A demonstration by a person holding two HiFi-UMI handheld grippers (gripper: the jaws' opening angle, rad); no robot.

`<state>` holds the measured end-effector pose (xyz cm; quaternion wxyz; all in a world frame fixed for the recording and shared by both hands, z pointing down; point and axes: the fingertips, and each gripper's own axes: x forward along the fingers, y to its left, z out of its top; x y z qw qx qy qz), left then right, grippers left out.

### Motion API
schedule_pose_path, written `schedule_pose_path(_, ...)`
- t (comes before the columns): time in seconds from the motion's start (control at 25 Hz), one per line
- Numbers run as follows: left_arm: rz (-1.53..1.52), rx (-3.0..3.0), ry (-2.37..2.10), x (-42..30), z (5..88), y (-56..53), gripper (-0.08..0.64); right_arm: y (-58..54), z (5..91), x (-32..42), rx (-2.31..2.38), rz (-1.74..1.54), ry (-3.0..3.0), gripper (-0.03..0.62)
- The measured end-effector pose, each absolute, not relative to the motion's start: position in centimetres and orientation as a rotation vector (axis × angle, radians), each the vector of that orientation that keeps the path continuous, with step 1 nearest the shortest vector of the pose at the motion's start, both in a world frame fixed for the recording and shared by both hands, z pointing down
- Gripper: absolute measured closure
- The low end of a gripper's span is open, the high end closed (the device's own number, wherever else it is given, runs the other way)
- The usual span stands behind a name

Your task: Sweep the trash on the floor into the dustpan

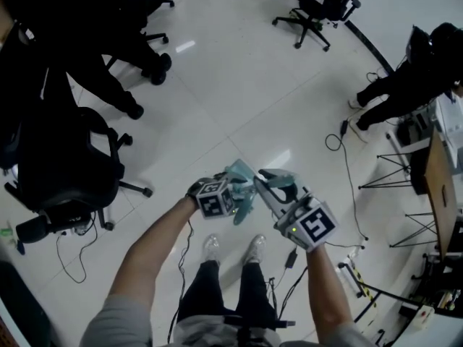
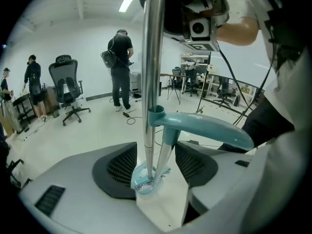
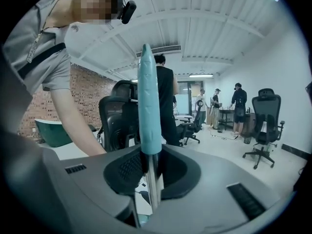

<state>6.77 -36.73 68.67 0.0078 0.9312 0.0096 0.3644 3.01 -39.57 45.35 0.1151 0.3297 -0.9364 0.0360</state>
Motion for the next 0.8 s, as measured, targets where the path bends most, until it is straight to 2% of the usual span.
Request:
schedule_pose_path(0.12, 1.161, 2.941, 0.066, 7.0, 68.5, -36.9, 0.325, -39.5, 45.4, 3.0, 0.997, 0.132, -2.742, 0.532)
schedule_pose_path(0.24, 1.166, 2.94, 0.086, 7.1, 68.8, -37.2, 0.267, -39.4, 45.4, 3.2, 1.02, 0.156, -2.749, 0.531)
schedule_pose_path(0.36, 1.201, 2.969, 0.167, 7.5, 68.2, -36.9, 0.255, -39.3, 45.5, 3.6, 1.04, 0.187, -2.755, 0.529)
schedule_pose_path(0.48, 1.242, 3.042, 0.288, 8.2, 67.9, -36.3, 0.266, -39.5, 45.4, 4.3, 1.074, 0.216, -2.764, 0.531)
schedule_pose_path(0.6, 1.249, 3.068, 0.367, 8.7, 67.9, -35.6, 0.334, -39.6, 45.3, 4.8, 1.088, 0.229, -2.773, 0.529)
schedule_pose_path(0.8, 1.213, 3.008, 0.398, 9.2, 68.2, -35.3, 0.342, -39.5, 45.4, 5.7, 1.105, 0.265, -2.776, 0.529)
